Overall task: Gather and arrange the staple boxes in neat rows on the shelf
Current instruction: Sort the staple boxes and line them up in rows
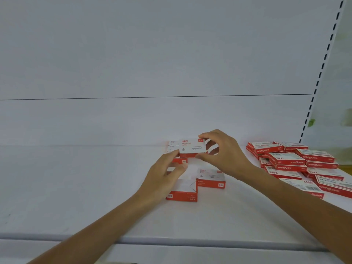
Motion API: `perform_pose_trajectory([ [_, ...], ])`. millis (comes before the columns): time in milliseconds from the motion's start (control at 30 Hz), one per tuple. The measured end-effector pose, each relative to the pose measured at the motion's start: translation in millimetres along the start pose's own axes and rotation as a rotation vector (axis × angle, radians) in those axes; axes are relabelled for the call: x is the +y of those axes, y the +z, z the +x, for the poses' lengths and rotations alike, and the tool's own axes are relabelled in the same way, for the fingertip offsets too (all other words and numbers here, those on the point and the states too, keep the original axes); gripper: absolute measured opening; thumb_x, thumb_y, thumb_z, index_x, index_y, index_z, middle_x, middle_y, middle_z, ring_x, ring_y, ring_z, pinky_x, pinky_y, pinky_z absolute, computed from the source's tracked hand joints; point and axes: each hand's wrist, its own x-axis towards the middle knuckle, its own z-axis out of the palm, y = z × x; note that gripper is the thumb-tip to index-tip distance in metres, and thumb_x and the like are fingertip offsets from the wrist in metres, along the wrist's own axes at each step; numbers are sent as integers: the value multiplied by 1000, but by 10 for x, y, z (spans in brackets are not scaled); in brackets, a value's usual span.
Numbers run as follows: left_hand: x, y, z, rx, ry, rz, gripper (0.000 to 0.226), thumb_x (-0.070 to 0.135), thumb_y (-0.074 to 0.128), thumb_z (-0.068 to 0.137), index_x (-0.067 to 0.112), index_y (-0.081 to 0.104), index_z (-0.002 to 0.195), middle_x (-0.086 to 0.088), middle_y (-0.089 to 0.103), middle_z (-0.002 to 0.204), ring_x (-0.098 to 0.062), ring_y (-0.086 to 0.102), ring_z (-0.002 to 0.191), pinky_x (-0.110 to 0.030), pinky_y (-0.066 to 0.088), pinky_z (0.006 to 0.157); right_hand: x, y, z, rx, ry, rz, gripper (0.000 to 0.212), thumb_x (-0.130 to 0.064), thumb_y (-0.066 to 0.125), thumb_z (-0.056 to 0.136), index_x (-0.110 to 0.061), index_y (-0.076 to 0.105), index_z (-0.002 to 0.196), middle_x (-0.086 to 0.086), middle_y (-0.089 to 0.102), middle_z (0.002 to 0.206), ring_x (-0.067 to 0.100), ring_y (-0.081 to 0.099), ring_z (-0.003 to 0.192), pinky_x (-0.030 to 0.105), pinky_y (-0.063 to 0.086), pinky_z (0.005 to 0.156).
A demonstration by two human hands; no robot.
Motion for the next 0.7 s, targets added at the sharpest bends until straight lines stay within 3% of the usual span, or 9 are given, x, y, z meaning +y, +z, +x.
perform_pose_trajectory([
  [67, 14, -2, 30, -32, 16, 28, 31, 30, 47, 93, 45, 40, 119, 25, 44, 117, 14, 47, 97, -6, 40, 79, -7, -31, 9, 9, 1, -2, 48, -24, 73, 78, -15, 54, 122, 0, 54, 116, 8, 56, 89, 8, 48, 68],
  [133, 12, -13, 65, -75, 28, 69, 36, 31, 49, 93, 46, 39, 124, 25, 44, 121, 9, 48, 104, -17, 43, 91, -15, -57, 29, 2, 14, -14, 47, -21, 71, 79, -14, 53, 122, 2, 53, 118, 11, 56, 92, 13, 50, 73],
  [200, -11, -24, 97, -104, 36, 108, 44, 31, 50, 92, 38, 38, 134, 21, 43, 129, 2, 45, 115, -27, 41, 101, -18, -70, 47, -7, 39, -32, 48, -20, 71, 79, -14, 53, 122, 4, 52, 119, 12, 55, 93, 14, 50, 74],
  [267, -55, -24, 107, -115, 12, 129, 48, 32, 50, 92, 32, 36, 138, 19, 42, 131, 0, 42, 120, -27, 38, 104, 0, -72, 63, -23, 93, -44, 47, -22, 72, 78, -14, 53, 121, 5, 53, 118, 12, 56, 91, 16, 49, 74],
  [333, -114, -6, 100, -128, -3, 186, 47, 34, 50, 92, 30, 38, 137, 18, 44, 130, -1, 43, 118, -22, 35, 100, 63, -74, 69, -98, 168, -96, 45, -26, 71, 78, -13, 55, 118, 5, 55, 116, 13, 56, 88, 18, 46, 73],
  [467, -180, 19, 71, -144, -30, 217, 37, 36, 53, 89, 25, 51, 125, 12, 55, 124, -2, 51, 111, -10, 36, 84, 207, -91, 53, -400, 321, -177, 41, -30, 67, 82, -14, 57, 119, 4, 58, 118, 11, 52, 91, 10, 38, 62],
  [567, -198, 4, 68, -137, -50, 185, 29, 37, 58, 86, 26, 57, 112, 15, 58, 113, -2, 53, 107, -6, 36, 77, 252, -106, 77, -408, 348, -164, 41, -30, 68, 82, -15, 59, 119, 4, 58, 119, 10, 51, 94, 13, 38, 63],
  [700, -229, 13, 75, -194, -67, 213, 22, 40, 64, 81, 32, 57, 101, 19, 57, 102, -2, 54, 103, -11, 39, 81, 264, 3, 132, -345, 348, -180, 41, -29, 70, 80, -12, 60, 116, 5, 58, 122, 13, 55, 98, 8, 36, 60],
])
